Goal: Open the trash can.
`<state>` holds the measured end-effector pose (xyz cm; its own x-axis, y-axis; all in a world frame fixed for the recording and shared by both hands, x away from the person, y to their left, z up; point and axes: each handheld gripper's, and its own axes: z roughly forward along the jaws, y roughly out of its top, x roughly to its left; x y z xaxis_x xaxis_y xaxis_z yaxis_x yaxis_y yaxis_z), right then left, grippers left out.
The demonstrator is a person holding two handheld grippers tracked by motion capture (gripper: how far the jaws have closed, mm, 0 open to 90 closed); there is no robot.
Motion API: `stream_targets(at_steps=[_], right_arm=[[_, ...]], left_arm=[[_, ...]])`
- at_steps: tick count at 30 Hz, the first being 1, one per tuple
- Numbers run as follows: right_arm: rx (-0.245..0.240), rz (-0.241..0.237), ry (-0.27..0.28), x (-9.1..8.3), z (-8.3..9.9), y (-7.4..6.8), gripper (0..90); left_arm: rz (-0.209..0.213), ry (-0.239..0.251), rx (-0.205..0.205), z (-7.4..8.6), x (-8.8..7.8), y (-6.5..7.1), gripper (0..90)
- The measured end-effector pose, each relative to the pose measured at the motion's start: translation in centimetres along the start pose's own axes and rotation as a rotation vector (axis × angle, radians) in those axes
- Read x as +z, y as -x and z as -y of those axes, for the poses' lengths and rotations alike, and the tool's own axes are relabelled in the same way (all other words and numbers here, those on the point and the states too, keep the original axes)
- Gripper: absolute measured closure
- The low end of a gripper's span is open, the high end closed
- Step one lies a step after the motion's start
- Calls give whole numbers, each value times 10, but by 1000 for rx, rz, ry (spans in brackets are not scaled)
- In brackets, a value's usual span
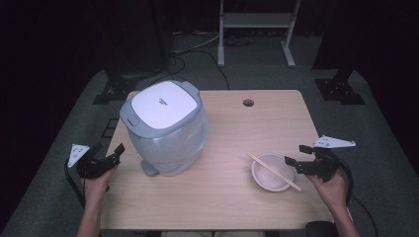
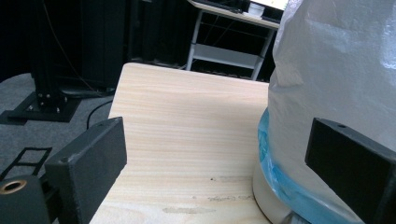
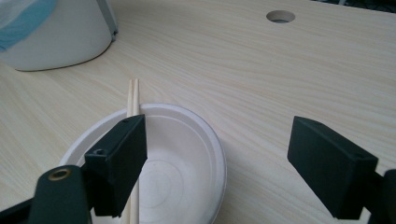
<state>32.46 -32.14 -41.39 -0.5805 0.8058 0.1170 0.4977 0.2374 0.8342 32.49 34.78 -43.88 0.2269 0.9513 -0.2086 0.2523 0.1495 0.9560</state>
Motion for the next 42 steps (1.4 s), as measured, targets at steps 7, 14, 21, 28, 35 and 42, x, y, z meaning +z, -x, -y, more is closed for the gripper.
stream_targets(at_steps=[7, 14, 21, 28, 35, 42], right_arm=[[-14, -5, 0, 0, -2, -1, 185], [-27, -12, 7, -5, -2, -6, 185], [-44, -23, 10, -5, -7, -10, 184], [-56, -27, 3, -5, -7, -12, 184], [-57, -29, 6, -5, -8, -12, 184], [-57, -32, 1, -4, -8, -12, 184]], left_arm=[[25, -7, 2, -2, 6, 3, 47], [86, -22, 25, 0, 12, 13, 47], [147, -40, 53, -1, 20, 23, 47], [166, -40, 55, -1, 23, 25, 51], [184, -41, 40, 0, 24, 25, 54], [227, -48, 56, -1, 31, 35, 54]])
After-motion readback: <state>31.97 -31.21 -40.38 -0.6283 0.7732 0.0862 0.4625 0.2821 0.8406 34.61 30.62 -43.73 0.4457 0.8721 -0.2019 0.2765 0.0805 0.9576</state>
